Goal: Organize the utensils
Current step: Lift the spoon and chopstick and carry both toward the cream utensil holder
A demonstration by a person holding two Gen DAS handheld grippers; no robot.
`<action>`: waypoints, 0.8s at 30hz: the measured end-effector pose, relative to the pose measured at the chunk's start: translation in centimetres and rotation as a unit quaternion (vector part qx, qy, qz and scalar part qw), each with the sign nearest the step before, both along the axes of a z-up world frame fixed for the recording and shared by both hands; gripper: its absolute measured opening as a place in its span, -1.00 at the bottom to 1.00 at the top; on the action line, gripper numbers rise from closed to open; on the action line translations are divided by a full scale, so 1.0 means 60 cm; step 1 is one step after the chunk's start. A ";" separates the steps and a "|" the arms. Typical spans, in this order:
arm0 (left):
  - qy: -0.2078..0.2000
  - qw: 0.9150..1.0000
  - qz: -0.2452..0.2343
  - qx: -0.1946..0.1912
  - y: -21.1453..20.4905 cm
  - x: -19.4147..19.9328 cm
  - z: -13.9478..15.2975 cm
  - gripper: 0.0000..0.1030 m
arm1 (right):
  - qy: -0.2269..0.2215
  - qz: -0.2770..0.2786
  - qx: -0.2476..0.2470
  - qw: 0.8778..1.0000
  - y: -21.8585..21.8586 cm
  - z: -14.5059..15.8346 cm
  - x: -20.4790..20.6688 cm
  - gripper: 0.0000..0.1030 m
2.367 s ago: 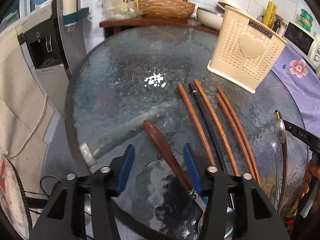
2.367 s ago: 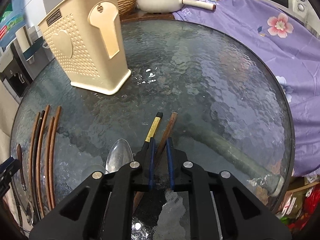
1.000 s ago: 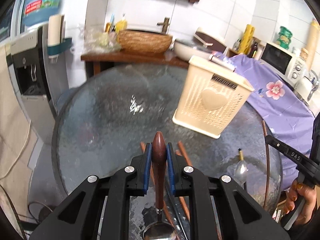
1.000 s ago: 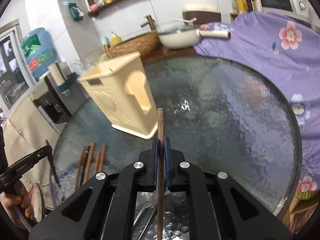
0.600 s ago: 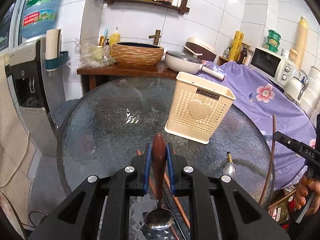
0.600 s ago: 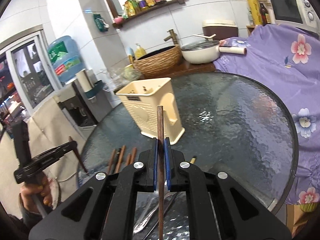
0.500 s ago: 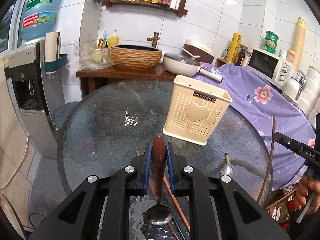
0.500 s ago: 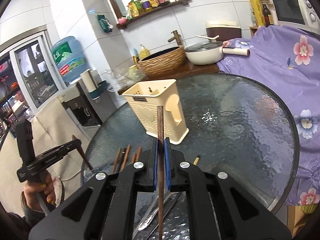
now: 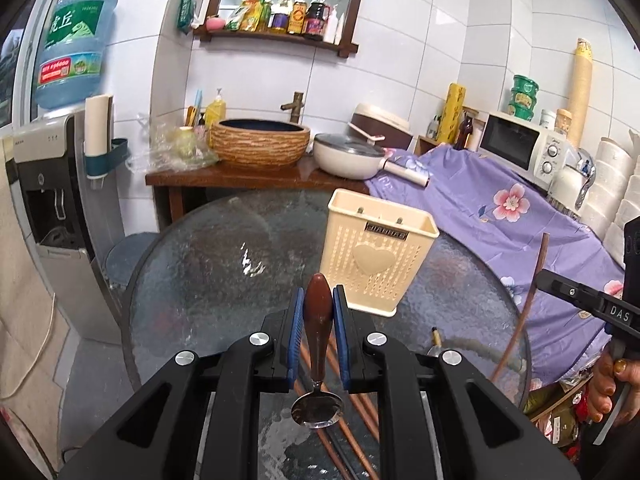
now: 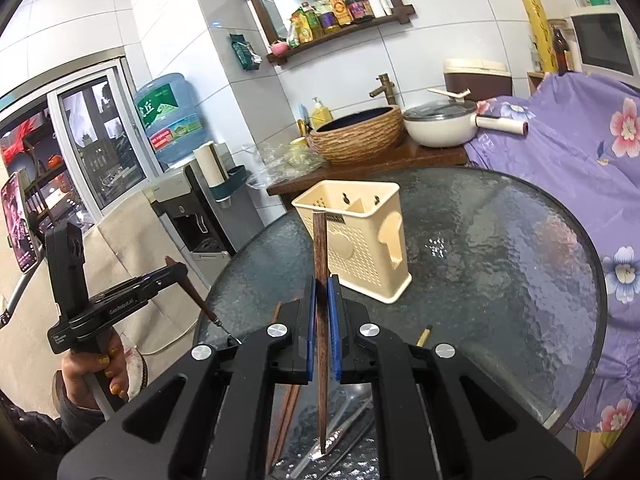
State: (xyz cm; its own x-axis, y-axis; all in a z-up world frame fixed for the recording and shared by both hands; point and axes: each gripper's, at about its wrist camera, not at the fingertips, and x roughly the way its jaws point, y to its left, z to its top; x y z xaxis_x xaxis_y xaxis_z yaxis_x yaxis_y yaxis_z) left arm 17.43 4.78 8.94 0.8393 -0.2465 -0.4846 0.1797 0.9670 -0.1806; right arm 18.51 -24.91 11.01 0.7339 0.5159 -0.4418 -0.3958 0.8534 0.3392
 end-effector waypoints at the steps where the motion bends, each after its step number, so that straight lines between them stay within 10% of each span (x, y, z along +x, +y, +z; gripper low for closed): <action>1: -0.002 1.000 -0.003 -0.002 -0.001 0.002 0.005 -0.72 | -0.003 0.001 -0.002 1.000 0.001 0.005 0.001 -0.87; 24: -0.110 0.993 0.018 -0.038 -0.078 0.218 0.227 -0.72 | -0.153 -0.067 -0.051 0.985 0.057 0.271 0.163 -0.87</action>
